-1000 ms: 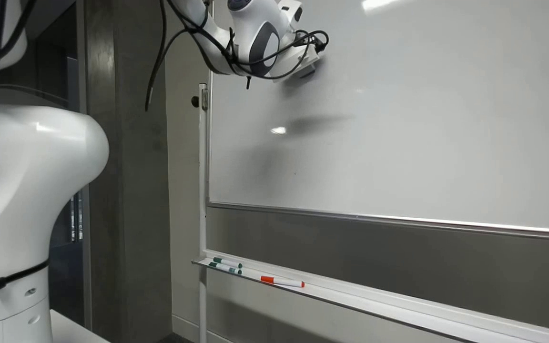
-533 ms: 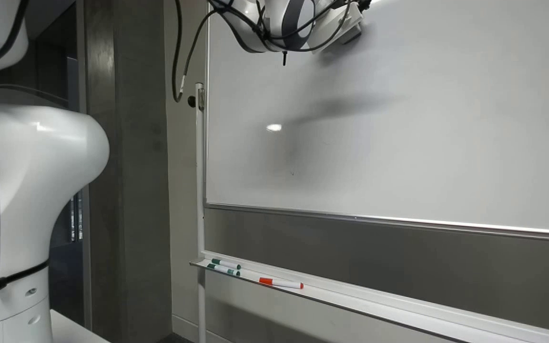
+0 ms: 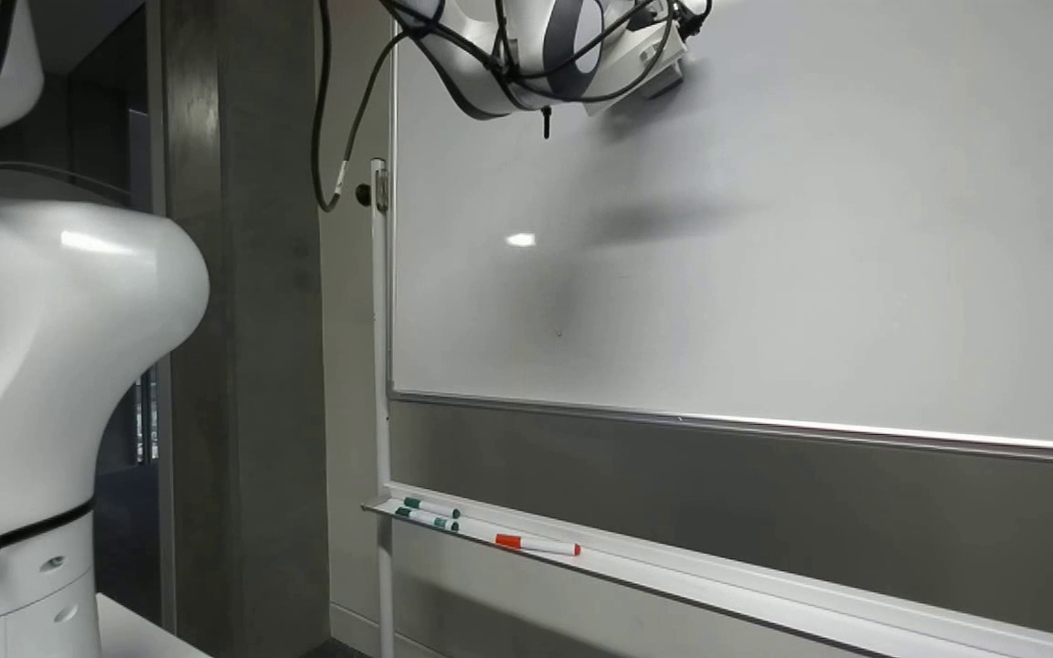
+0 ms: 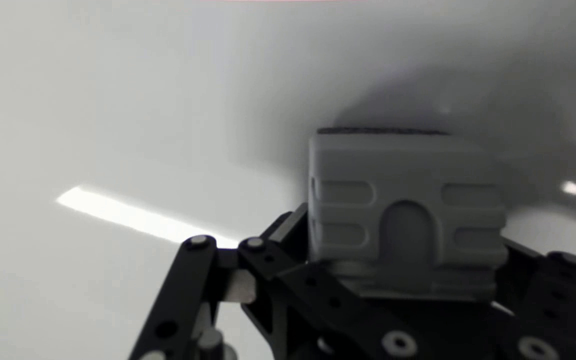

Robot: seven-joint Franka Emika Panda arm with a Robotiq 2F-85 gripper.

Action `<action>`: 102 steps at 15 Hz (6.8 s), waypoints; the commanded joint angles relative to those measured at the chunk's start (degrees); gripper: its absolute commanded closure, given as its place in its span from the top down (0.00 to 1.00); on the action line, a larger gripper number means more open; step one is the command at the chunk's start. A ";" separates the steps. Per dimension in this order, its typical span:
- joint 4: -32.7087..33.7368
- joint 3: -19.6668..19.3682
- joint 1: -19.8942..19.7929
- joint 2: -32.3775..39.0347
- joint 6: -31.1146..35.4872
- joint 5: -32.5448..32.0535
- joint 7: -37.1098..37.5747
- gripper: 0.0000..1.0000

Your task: Pick up the duster, clean the whiteboard and then put the duster back down

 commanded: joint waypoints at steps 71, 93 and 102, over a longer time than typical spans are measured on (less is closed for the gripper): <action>-37.63 52.30 -56.73 16.15 -41.34 17.56 4.28 0.38; -10.17 68.26 -68.61 52.26 -34.16 32.67 -0.61 0.38; -5.91 74.10 -75.60 57.43 -33.28 28.84 -0.40 0.38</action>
